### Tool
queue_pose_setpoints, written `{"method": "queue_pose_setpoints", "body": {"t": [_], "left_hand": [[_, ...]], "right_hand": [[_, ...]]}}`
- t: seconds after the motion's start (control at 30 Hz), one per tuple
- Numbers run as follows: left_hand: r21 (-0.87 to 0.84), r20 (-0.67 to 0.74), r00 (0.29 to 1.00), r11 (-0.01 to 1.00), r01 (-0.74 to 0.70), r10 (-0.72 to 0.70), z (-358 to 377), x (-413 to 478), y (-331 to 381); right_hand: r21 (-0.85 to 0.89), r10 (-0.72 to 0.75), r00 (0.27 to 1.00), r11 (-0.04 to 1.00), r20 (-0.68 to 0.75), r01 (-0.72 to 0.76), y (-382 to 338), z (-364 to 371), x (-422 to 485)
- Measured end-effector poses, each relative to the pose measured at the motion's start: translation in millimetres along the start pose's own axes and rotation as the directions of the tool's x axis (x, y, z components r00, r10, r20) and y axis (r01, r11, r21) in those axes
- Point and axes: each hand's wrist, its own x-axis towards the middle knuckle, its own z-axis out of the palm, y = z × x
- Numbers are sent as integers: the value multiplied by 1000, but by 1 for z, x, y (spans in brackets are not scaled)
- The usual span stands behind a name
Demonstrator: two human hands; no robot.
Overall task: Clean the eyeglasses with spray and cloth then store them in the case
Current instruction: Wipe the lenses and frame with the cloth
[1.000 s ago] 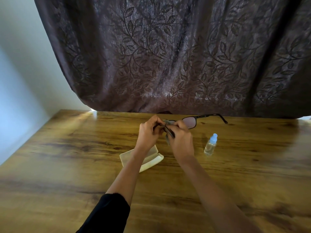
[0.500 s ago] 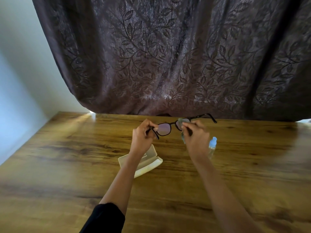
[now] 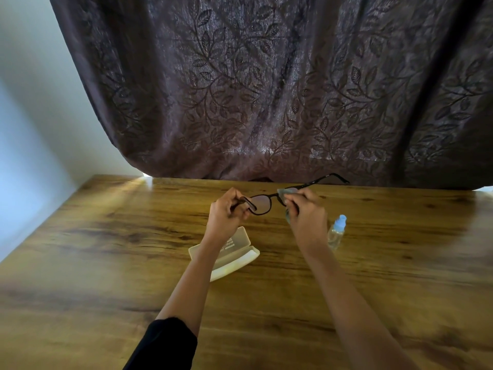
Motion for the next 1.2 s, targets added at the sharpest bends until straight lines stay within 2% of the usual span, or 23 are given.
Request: {"method": "queue_pose_setpoints", "body": {"t": [0.13, 0.3, 0.47, 0.63, 0.83, 1.0, 1.2], "left_hand": [[-6, 20, 1000, 1000, -23, 23, 1, -3, 1], [22, 14, 999, 999, -49, 49, 2, -1, 2], [7, 27, 998, 999, -51, 51, 3, -2, 2], [11, 22, 997, 997, -76, 76, 1, 0, 5], [-1, 48, 995, 996, -89, 89, 1, -3, 2], [-15, 68, 992, 994, -106, 107, 2, 1, 3], [-34, 86, 991, 994, -100, 103, 4, 1, 2]], "right_hand": [[-8, 95, 994, 995, -46, -96, 10, -5, 8], [16, -42, 999, 999, 9, 42, -4, 6, -10], [-21, 35, 997, 999, -62, -37, 5, 1, 3], [-7, -75, 997, 997, 16, 75, -4, 6, -8], [-17, 77, 995, 997, -57, -78, 9, 5, 1], [-11, -23, 999, 1000, -30, 23, -4, 10, -12], [-29, 87, 991, 996, -101, -90, 9, 4, -1]]}}
